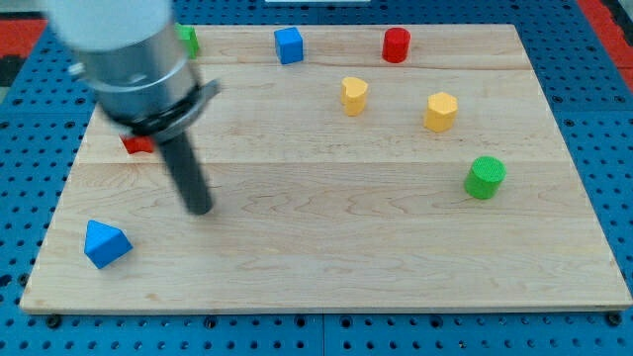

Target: Place the green circle vertically below the blue cube

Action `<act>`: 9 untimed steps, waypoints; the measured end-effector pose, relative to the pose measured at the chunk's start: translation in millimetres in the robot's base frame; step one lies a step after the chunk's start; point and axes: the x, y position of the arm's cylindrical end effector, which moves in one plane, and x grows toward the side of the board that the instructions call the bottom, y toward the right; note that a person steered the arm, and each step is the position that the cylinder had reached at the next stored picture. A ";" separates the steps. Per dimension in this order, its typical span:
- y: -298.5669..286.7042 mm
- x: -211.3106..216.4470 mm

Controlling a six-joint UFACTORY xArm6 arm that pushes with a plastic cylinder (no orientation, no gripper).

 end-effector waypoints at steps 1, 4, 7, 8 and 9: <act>10.1 -29.5; 10.1 -69.0; 29.5 -43.1; 37.3 25.0; 76.7 65.0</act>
